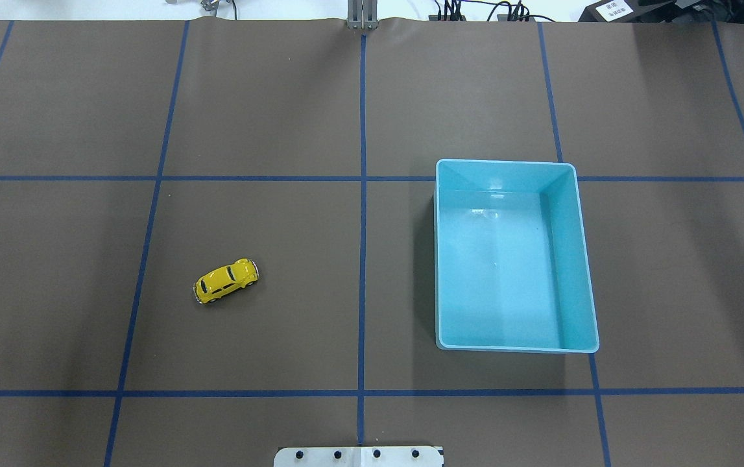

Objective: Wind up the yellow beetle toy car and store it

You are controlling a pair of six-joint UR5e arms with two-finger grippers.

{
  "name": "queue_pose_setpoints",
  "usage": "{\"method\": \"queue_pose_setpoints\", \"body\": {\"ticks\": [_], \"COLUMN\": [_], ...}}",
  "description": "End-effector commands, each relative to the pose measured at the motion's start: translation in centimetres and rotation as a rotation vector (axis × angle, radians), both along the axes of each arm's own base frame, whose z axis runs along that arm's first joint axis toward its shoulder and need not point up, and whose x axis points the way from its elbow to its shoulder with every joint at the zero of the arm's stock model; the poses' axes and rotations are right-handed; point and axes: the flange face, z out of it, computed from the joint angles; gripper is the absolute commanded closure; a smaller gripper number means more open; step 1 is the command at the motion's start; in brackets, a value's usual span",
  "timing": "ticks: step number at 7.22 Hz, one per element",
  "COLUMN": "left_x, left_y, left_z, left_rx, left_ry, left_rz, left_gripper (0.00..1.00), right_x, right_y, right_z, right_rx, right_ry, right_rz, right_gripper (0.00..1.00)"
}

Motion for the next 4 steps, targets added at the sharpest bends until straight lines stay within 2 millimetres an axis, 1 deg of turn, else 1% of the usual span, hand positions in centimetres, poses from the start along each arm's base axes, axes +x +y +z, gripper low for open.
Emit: {"method": "queue_pose_setpoints", "body": {"ticks": [1,2,4], "left_x": [0.0,0.0,0.2], "left_y": [0.0,-0.1,-1.0], "left_z": [-0.3,-0.2,-0.9], "left_rx": [0.002,-0.022,-0.015], "left_ry": [0.000,0.005,0.005], "left_rz": [-0.002,-0.009,-0.005], "left_gripper": [0.00,0.00,0.00], "right_x": [0.0,-0.1,-0.1], "right_y": [0.0,0.0,0.0], "right_z": [0.1,0.1,0.2], "right_rx": [-0.002,-0.002,-0.005], "right_ry": [0.000,0.000,0.000], "right_rz": [0.000,-0.001,0.000], "right_gripper": [0.00,0.00,0.00]}}
